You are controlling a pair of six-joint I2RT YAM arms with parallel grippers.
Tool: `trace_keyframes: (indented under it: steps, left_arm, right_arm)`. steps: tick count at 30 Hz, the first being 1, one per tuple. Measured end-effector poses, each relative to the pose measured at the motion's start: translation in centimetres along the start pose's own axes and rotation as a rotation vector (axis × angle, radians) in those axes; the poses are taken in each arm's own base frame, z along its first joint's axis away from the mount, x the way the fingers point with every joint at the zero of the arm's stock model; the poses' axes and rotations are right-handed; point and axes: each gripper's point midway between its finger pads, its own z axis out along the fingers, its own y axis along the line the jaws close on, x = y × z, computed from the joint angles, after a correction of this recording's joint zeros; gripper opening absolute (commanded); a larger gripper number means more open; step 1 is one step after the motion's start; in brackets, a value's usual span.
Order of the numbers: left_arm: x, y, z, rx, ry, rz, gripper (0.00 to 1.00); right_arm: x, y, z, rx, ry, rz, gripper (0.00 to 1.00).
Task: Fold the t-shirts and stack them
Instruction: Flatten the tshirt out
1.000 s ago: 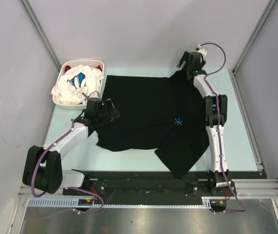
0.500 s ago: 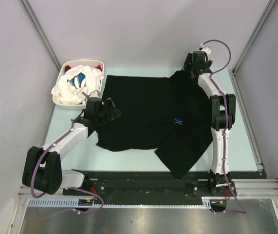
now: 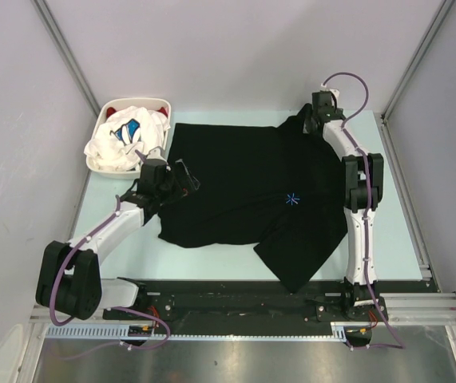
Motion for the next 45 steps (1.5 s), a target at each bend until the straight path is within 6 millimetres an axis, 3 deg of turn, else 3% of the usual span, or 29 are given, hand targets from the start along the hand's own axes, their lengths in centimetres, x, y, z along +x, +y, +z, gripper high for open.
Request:
trace_keyframes:
  steps: [4, 11, 20, 25, 31, 37, 45]
  left_arm:
    - [0.1, -0.3, 0.0, 0.015, 0.007, 0.0, 1.0]
    - [0.2, -0.3, 0.0, 0.018, 0.009, 0.0, 1.0]
    - [0.2, -0.3, 0.0, 0.018, 0.009, 0.0, 1.0]
    - [0.2, -0.3, 0.0, 0.018, 0.009, 0.0, 1.0]
    - [0.2, -0.3, 0.0, 0.018, 0.009, 0.0, 1.0]
    - [0.2, -0.3, 0.0, 0.017, 0.009, 0.0, 1.0]
    - [0.2, -0.3, 0.0, 0.017, 0.009, 0.001, 1.0]
  right_arm:
    - [1.7, 0.3, 0.5, 0.001, 0.049, -0.048, 0.7]
    - [2.5, 1.8, 0.2, -0.02, 0.07, -0.106, 0.7]
    - [2.1, 3.3, 1.0, -0.028, 0.044, -0.137, 0.5]
    - [2.1, 3.3, 2.2, -0.009, 0.035, -0.134, 0.49]
    - [1.3, 3.0, 2.6, 0.0, 0.016, -0.129, 0.31]
    - [0.4, 2.3, 2.8, 0.006, 0.001, -0.108, 0.29]
    - [0.5, 1.5, 3.3, 0.012, 0.006, -0.088, 0.39]
